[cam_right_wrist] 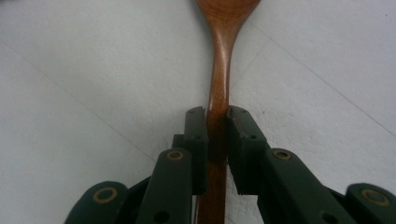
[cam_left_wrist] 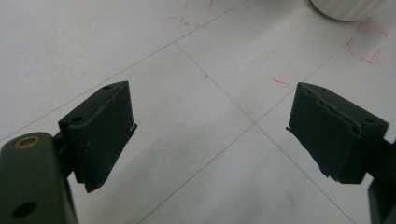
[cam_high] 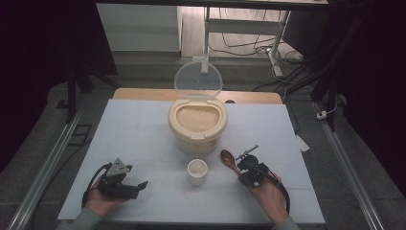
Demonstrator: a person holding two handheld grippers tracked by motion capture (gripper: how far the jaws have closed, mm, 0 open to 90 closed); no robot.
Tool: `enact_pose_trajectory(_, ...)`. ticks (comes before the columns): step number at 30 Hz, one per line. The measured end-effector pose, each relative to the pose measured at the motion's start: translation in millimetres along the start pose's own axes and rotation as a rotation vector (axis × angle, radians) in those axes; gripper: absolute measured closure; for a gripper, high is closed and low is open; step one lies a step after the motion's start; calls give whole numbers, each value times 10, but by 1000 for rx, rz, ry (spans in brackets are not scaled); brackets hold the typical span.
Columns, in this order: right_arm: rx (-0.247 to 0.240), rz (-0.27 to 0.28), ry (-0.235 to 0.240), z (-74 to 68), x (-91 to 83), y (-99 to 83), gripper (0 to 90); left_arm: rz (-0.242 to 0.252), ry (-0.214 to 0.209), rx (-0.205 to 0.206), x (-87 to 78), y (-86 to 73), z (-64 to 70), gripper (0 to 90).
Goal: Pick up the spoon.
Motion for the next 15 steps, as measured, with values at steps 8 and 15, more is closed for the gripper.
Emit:
enact_pose_trajectory(8, -11, 23, 34, 28, -13, -10, 791, 1, 0, -2, 2, -1, -3, 138)
enact_pose_trajectory(15, -5, 66, 66, 92, -103, -26, 792, 1, 1, -3, 2, -3, -8, 138)
Point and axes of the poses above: each handheld gripper's, and its own axes: x roughly forward along the jaws, y roughly out of its top, z roughly to its right, the point moved 5 cm from there along x, roughly forward along the jaws, and after that the axes turned 12 degrees about y, right-handed, at the moved point
